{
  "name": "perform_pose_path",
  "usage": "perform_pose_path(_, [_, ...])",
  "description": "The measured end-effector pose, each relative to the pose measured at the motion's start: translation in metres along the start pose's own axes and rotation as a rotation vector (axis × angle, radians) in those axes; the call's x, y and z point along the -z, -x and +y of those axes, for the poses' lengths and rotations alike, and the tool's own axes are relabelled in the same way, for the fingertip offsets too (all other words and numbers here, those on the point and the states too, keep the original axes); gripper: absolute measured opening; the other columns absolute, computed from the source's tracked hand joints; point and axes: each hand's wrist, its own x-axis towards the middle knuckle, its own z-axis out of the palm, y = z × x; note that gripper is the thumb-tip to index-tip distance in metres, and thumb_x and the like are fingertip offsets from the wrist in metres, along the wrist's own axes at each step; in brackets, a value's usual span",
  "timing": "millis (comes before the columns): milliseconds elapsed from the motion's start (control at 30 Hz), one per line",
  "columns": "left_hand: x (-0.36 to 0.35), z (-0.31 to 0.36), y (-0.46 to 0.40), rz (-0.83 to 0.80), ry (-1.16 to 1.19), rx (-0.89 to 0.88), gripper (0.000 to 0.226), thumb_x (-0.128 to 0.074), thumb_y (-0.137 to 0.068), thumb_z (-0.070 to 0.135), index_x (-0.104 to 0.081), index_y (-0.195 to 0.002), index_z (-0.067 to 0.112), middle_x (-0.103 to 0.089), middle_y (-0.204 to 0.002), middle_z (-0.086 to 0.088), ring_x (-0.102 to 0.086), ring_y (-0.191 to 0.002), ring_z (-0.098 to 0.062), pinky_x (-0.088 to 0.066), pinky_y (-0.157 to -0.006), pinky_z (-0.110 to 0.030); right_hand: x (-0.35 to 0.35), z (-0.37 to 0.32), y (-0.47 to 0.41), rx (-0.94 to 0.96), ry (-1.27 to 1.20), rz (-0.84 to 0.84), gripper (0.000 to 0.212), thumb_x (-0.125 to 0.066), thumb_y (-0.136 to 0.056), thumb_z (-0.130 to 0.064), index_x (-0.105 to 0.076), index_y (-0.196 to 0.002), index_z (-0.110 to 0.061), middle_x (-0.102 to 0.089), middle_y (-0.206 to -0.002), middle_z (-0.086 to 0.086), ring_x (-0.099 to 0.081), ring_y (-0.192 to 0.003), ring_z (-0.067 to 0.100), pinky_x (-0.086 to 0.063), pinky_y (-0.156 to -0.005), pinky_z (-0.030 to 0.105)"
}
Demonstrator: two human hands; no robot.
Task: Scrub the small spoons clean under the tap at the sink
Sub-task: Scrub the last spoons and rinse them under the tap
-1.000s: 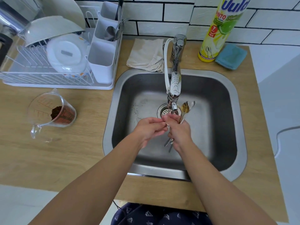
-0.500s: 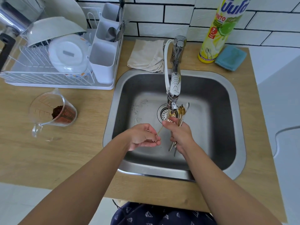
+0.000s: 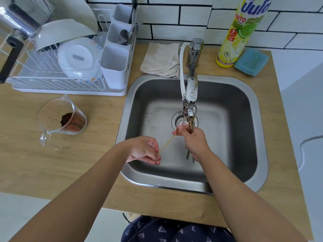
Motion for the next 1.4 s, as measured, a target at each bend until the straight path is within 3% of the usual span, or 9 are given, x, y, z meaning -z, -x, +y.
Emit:
perform_pose_path(133, [-0.001, -0.002, 0.004, 0.034, -0.045, -0.004, 0.023, -0.070, -0.081, -0.014, -0.060, -0.096, -0.001, -0.073, -0.090, -0.024, -0.075, -0.088, -0.034, -0.060, -0.068, -0.028, 0.001, 0.001, 0.003, 0.003, -0.072, -0.057, 0.014, -0.069, -0.096, -0.011, -0.071, -0.108, -0.003, -0.081, -0.091, 0.007, -0.059, -0.048, -0.006, -0.041, -0.046, 0.007])
perform_pose_path(267, [-0.001, -0.001, 0.002, 0.023, -0.013, -0.015, 0.021, -0.070, -0.083, -0.011, -0.060, -0.099, 0.000, -0.075, -0.093, -0.023, -0.075, -0.088, -0.032, -0.061, -0.074, -0.032, 0.001, -0.003, 0.000, -0.035, -0.020, -0.023, 0.020, -0.064, -0.101, -0.028, -0.073, -0.105, -0.011, -0.082, -0.089, -0.004, -0.050, -0.041, -0.004, -0.036, -0.055, 0.020])
perform_pose_path(367, [0.000, -0.002, -0.004, 0.047, -0.029, -0.062, 0.015, -0.061, -0.092, -0.005, -0.061, -0.103, 0.004, -0.074, -0.090, -0.015, -0.074, -0.080, -0.024, -0.060, -0.075, -0.032, 0.008, -0.005, 0.000, -0.089, -0.102, -0.050, 0.022, -0.055, -0.106, -0.030, -0.071, -0.103, -0.016, -0.081, -0.101, 0.001, -0.029, -0.037, 0.004, -0.027, -0.044, 0.022])
perform_pose_path(633, [-0.042, 0.032, -0.049, 0.162, 0.394, -0.269, 0.013, -0.052, -0.101, 0.012, -0.061, -0.092, 0.009, -0.047, -0.065, -0.001, -0.037, -0.047, -0.008, -0.032, -0.042, -0.019, 0.053, -0.011, 0.002, -0.037, -0.574, -0.038, 0.010, -0.060, -0.103, -0.024, -0.069, -0.105, -0.020, -0.079, -0.106, 0.008, -0.022, -0.036, 0.001, -0.022, -0.035, 0.017])
perform_pose_path(800, [-0.083, 0.059, -0.062, -0.050, 0.784, -0.339, 0.022, -0.045, -0.105, 0.013, -0.056, -0.119, 0.000, -0.075, -0.090, -0.014, -0.073, -0.073, -0.017, -0.060, -0.067, -0.024, 0.084, -0.019, 0.004, 0.056, -0.673, 0.202, 0.017, -0.059, -0.104, -0.024, -0.070, -0.090, -0.021, -0.080, -0.099, 0.006, -0.024, -0.035, 0.002, -0.023, -0.034, 0.017])
perform_pose_path(900, [-0.092, 0.057, -0.062, -0.142, 0.715, -0.359, 0.026, -0.042, -0.106, 0.016, -0.056, -0.124, 0.003, -0.073, -0.112, -0.014, -0.072, -0.100, -0.022, -0.057, -0.091, -0.037, 0.091, -0.022, 0.005, 0.066, -0.662, 0.289, 0.014, -0.060, -0.104, -0.026, -0.069, -0.094, -0.021, -0.079, -0.109, 0.010, -0.026, -0.036, 0.004, -0.026, -0.036, 0.018])
perform_pose_path(1067, [-0.078, 0.057, -0.063, 0.133, 0.617, -0.441, 0.009, -0.062, -0.096, 0.009, -0.062, -0.105, 0.009, -0.076, -0.097, -0.005, -0.075, -0.084, -0.014, -0.054, -0.082, -0.035, 0.072, -0.018, 0.006, 0.043, -0.564, 0.284, 0.003, -0.063, -0.102, -0.021, -0.063, -0.099, -0.022, -0.080, -0.101, 0.010, -0.026, -0.036, 0.004, -0.026, -0.036, 0.018])
perform_pose_path(1233, [-0.045, 0.050, -0.052, 0.375, 0.689, -0.523, 0.003, -0.063, -0.094, 0.005, -0.062, -0.097, 0.006, -0.073, -0.075, -0.010, -0.074, -0.069, -0.021, -0.061, -0.062, -0.027, 0.026, -0.010, 0.008, -0.003, -0.287, 0.247, 0.018, -0.081, -0.082, -0.019, -0.072, -0.097, -0.018, -0.062, -0.056, -0.007, -0.029, -0.039, 0.007, -0.026, -0.036, 0.020])
perform_pose_path(1400, [-0.020, 0.031, -0.035, 0.677, 0.536, -0.433, 0.026, -0.045, -0.104, 0.027, -0.066, -0.099, 0.012, -0.072, -0.069, -0.005, -0.072, -0.062, -0.017, -0.056, -0.055, -0.023, -0.008, -0.006, 0.004, -0.145, -0.328, 0.114, 0.021, -0.069, -0.097, -0.036, -0.069, -0.095, -0.016, -0.082, -0.090, 0.005, -0.024, -0.037, 0.007, -0.025, -0.036, 0.020])
